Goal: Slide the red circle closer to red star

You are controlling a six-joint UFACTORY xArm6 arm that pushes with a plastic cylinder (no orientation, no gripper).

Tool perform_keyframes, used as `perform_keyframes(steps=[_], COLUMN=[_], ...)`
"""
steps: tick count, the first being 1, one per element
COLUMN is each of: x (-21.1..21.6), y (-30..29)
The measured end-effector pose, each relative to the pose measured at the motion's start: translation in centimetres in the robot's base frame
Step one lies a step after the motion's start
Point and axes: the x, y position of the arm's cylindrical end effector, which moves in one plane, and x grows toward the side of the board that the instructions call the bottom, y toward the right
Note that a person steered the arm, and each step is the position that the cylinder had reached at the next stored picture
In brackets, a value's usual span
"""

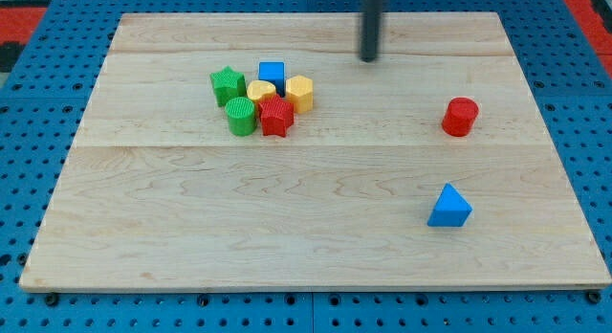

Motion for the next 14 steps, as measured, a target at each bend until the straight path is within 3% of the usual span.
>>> perform_keyframes(steps=[1, 3, 4, 5, 6, 7, 8, 9, 10, 11, 12, 14], x=[7.3, 9.8, 13.4, 12.3, 8.1, 7.8, 10.4, 12.2, 9.4, 9.6, 13.1, 10.4], y=[8.0, 4.6, 12.4, 6.2, 2.9, 5.5, 15.9, 8.8, -2.3, 1.1, 3.8, -9.9])
